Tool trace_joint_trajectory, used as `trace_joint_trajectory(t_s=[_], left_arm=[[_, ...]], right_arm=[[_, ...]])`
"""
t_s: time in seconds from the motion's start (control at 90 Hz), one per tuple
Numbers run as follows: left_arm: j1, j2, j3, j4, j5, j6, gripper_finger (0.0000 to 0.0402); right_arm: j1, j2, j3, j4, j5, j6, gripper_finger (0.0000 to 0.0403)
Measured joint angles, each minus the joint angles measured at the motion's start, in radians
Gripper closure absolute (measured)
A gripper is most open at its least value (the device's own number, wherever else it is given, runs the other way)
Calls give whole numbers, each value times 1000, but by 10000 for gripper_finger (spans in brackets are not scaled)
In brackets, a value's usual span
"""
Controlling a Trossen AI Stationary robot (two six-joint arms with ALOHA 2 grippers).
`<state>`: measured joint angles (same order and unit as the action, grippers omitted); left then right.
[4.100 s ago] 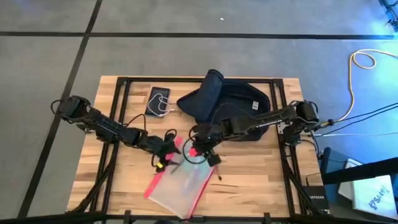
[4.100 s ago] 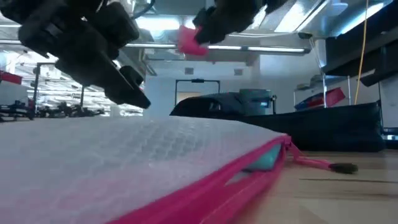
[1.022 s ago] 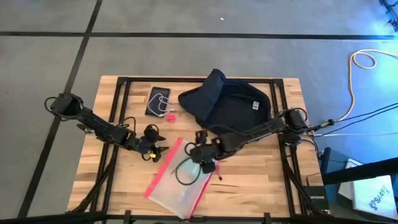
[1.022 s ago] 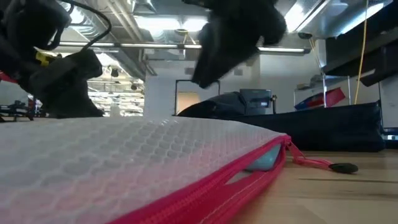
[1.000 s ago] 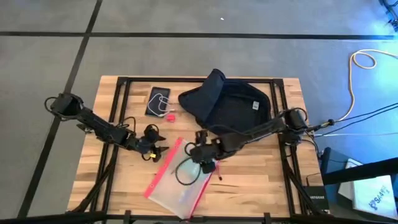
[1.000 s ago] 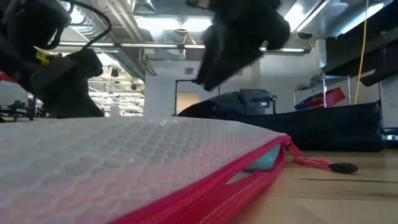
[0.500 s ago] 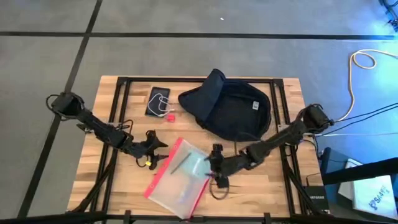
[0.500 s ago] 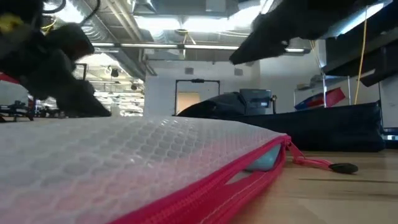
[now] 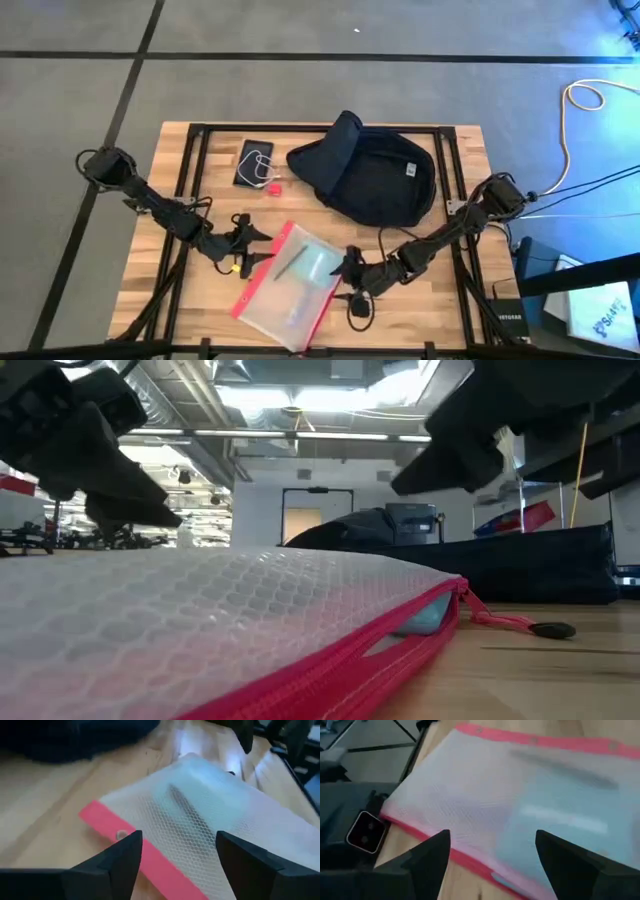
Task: Unpack backpack
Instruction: Remove the blue calculator from the transparent zip bag
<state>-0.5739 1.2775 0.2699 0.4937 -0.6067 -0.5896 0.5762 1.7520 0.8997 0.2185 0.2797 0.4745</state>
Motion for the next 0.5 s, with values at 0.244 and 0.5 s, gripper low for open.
trace_joint_trajectory(t_s=[0.244,0.5], left_arm=[[-29,1,0,24,-1,68,163],[-27,1,0,-4,-15,14,163]], right_arm=[[74,4,0,-63,8,125,127],[70,132,8,-11,-38,183,127]])
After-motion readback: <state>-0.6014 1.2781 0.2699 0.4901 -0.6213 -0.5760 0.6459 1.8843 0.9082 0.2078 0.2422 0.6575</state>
